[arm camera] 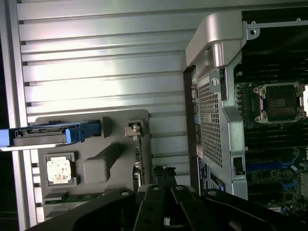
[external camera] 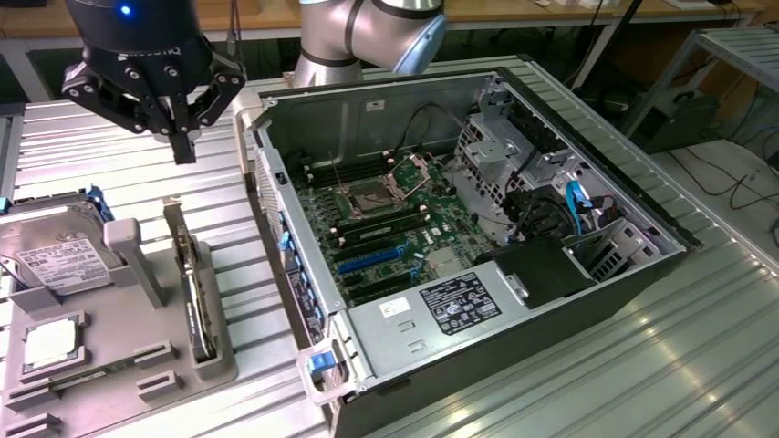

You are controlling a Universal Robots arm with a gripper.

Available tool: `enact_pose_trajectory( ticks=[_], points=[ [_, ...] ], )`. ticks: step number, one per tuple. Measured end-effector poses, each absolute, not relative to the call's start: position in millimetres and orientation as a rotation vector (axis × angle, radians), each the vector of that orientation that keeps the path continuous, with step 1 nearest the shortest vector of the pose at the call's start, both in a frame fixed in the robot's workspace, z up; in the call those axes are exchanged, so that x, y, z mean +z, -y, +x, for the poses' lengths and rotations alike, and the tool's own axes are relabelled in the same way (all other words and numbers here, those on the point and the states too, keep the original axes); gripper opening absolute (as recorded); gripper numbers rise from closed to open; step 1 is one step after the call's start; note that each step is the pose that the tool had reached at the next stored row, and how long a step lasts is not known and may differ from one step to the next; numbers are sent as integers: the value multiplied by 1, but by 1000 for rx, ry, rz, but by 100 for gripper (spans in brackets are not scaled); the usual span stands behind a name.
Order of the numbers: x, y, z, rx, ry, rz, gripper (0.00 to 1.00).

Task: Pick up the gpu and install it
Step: 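Reach for the gpu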

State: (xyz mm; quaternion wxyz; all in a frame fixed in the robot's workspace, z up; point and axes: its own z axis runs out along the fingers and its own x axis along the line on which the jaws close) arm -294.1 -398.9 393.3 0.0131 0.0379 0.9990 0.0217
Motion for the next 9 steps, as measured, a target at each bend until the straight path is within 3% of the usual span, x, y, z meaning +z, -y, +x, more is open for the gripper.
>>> enact_pose_trajectory(
  ticks=[9],
  points=[
    [393,399,-307,68,-3112,118,11]
  ],
)
